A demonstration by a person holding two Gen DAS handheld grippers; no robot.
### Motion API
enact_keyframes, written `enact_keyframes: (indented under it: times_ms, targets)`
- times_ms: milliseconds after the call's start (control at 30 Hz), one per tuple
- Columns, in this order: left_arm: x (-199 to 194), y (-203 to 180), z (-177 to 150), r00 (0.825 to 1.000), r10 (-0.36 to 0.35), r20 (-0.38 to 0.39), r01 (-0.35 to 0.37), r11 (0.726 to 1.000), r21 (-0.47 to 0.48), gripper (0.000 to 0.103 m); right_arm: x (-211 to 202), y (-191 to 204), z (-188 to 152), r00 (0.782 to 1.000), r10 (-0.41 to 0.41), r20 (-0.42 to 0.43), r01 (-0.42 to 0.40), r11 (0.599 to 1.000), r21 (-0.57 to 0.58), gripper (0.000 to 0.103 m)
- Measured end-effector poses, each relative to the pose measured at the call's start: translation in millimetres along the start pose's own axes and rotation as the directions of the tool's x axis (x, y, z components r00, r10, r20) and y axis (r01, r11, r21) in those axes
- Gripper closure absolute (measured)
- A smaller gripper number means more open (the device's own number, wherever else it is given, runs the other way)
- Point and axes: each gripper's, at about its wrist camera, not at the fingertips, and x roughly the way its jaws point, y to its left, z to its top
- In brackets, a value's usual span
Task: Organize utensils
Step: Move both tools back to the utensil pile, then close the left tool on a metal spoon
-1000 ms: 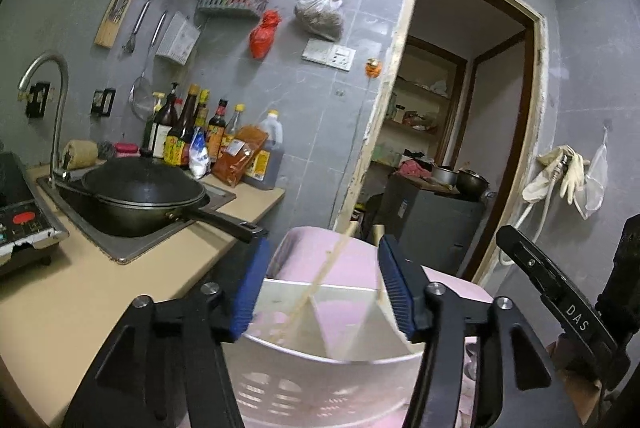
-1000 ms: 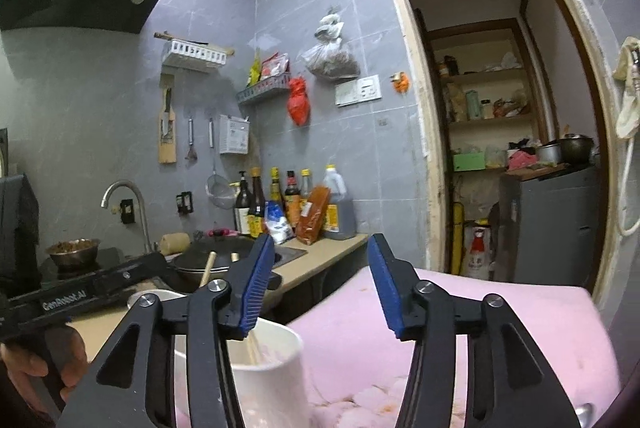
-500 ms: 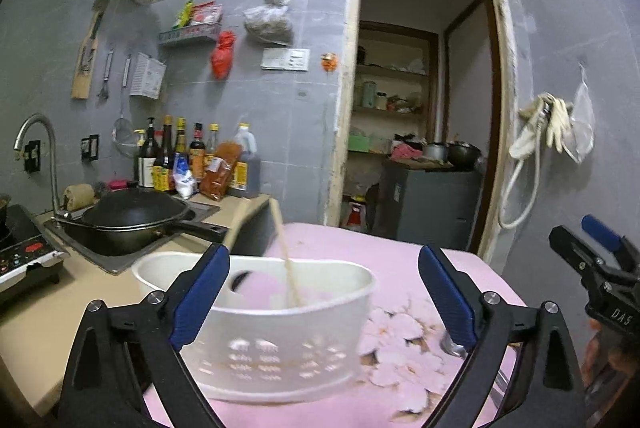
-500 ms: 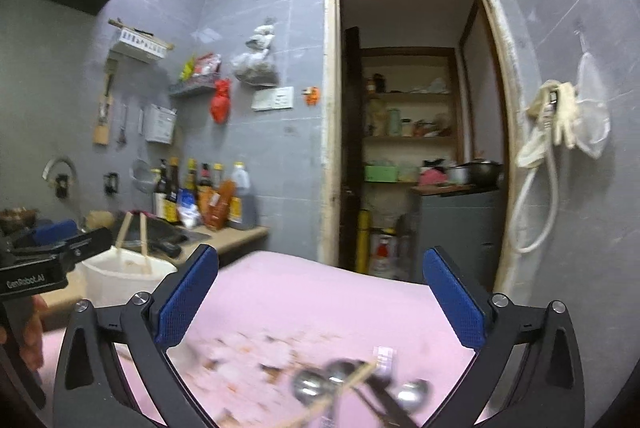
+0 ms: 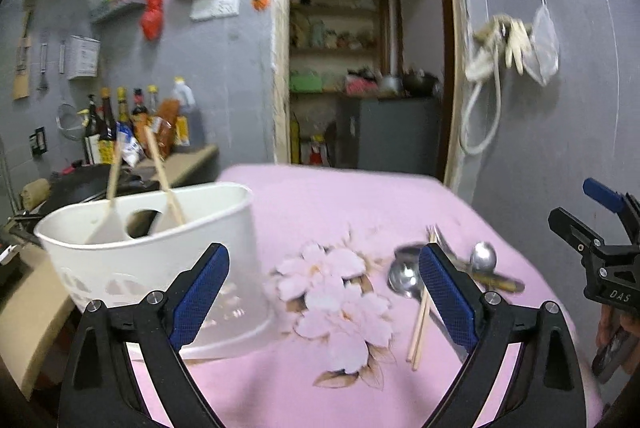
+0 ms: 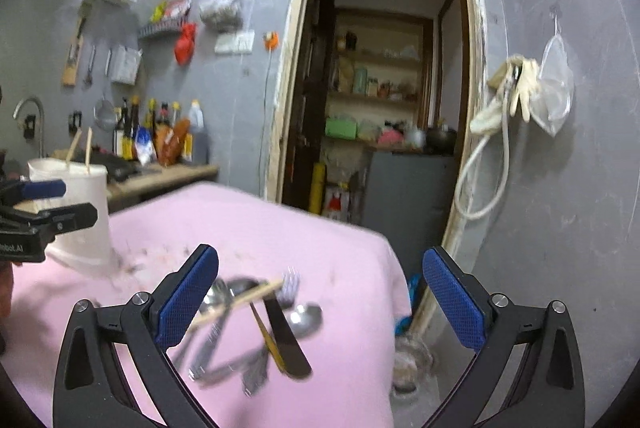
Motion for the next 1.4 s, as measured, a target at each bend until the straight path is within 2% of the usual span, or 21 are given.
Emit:
enact_keyframes:
  times_ms: [133, 267, 533, 700, 767, 800, 967, 1033, 1167, 1233, 1400]
  targets:
    - [22, -11, -3, 0.995, -0.016, -0.095, 0.017, 1.0, 0.019, 0.01, 15, -7, -11, 0.995, 0.013, -0.101, -0.013, 1.0, -0.001, 0.0]
    - [48, -20, -6, 0.981, -0.025, -0.192, 0.031, 0.999, 0.031, 0.01, 29, -14, -21, 0.982, 0.026, -0.188, -0.025, 1.0, 0.011, 0.003]
    - [90, -29, -6, 0.944, -0.106, -0.314, 0.111, 0.994, -0.002, 0.013, 59, -32, -32, 0.939, 0.101, -0.329, -0.069, 0.992, 0.108, 0.029]
    - [112, -29, -6, 0.921, -0.154, -0.359, 0.152, 0.988, -0.033, 0.031, 78, -39, -39, 0.902, 0.166, -0.398, -0.103, 0.979, 0.175, 0.043]
    - [122, -28, -7, 0.905, -0.179, -0.386, 0.17, 0.984, -0.057, 0.037, 84, -41, -41, 0.89, 0.187, -0.416, -0.115, 0.974, 0.193, 0.047]
    - [128, -27, -8, 0.895, -0.194, -0.401, 0.18, 0.981, -0.073, 0.043, 87, -41, -41, 0.885, 0.197, -0.423, -0.121, 0.972, 0.201, 0.052]
    - [149, -20, -9, 0.853, -0.26, -0.453, 0.21, 0.965, -0.158, 0.059, 96, -42, -39, 0.861, 0.259, -0.437, -0.169, 0.957, 0.234, 0.074]
    - [152, -15, -7, 0.844, -0.288, -0.452, 0.226, 0.956, -0.187, 0.066, 102, -43, -38, 0.846, 0.298, -0.442, -0.193, 0.944, 0.266, 0.081]
    - [154, -12, -7, 0.827, -0.33, -0.454, 0.253, 0.941, -0.224, 0.088, 114, -43, -38, 0.817, 0.344, -0.463, -0.217, 0.927, 0.306, 0.092]
    - [153, -10, -6, 0.823, -0.339, -0.455, 0.26, 0.938, -0.229, 0.097, 119, -43, -38, 0.809, 0.356, -0.468, -0.223, 0.922, 0.317, 0.095]
    - [144, -7, 1, 0.849, -0.321, -0.421, 0.25, 0.944, -0.215, 0.102, 127, -38, -30, 0.813, 0.348, -0.466, -0.231, 0.929, 0.29, 0.098]
